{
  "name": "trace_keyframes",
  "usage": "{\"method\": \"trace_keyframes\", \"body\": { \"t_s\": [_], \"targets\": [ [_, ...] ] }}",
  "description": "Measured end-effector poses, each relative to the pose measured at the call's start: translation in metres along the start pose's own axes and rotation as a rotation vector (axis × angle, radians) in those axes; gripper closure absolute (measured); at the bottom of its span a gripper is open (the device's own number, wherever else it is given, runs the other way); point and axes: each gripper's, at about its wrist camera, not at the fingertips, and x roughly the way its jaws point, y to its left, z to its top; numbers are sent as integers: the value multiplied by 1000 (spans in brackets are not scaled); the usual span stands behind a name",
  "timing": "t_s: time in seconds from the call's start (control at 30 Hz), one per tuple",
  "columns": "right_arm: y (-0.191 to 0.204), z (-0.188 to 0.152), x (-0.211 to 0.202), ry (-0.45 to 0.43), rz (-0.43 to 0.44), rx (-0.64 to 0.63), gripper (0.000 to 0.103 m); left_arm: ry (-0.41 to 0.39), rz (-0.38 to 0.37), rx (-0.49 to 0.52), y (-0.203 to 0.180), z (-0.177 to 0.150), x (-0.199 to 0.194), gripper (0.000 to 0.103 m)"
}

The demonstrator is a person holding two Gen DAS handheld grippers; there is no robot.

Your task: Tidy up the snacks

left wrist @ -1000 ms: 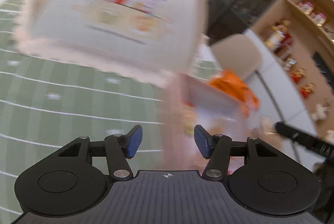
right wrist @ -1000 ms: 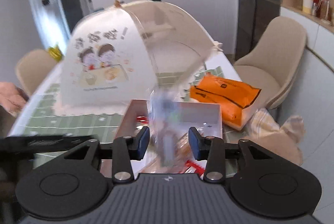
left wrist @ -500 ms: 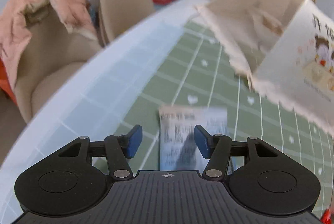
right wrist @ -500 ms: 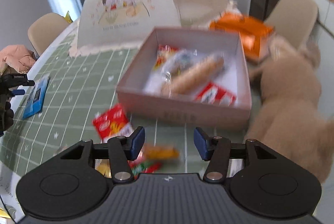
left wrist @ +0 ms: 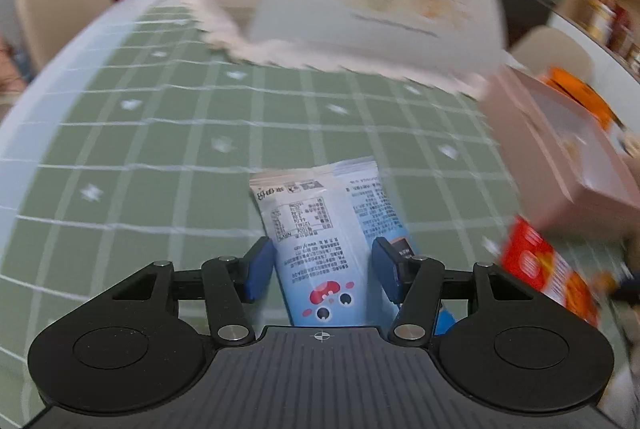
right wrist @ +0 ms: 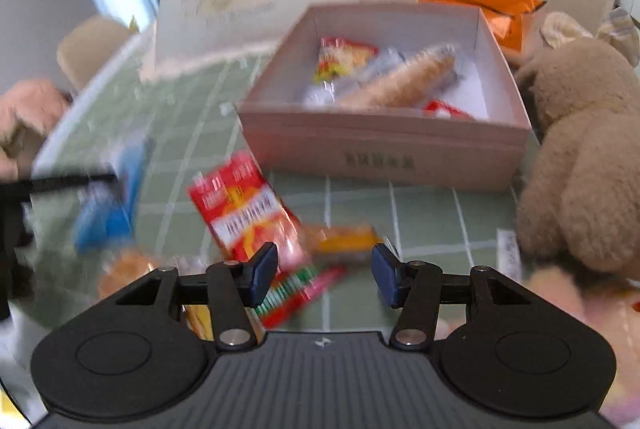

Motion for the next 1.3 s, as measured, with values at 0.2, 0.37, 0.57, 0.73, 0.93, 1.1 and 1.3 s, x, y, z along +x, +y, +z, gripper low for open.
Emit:
{"method": "trace_keyframes", "body": {
  "t_s": [0.2,0.37,0.57,0.73,0.93,1.1,1.3],
  "targets": [
    [-11,9,25,40,-37,136,41,34,-65,128,-25,-20,-15,42],
    [15,-7,9,53,-4,-30,63,50,12,169,-20,-25,-30,46],
    [38,-29,-4,88,68,-93,90,137,-212,-4,-27,-23,-73,46],
    [51,-38,-14,49,26,-155,90,117,-261,286,-93,-37,-85,46],
    [57,-45,-53,35,56,-228,82,111,-148,479,-110,-63,-72,42],
    [75,-63,-60,133,219,-190,37,122,4,310,-61,-52,-70,47],
    [123,-83,-17,244,174,-218,32,158,-134,53,-24,-53,-85,47]
  ]
}}
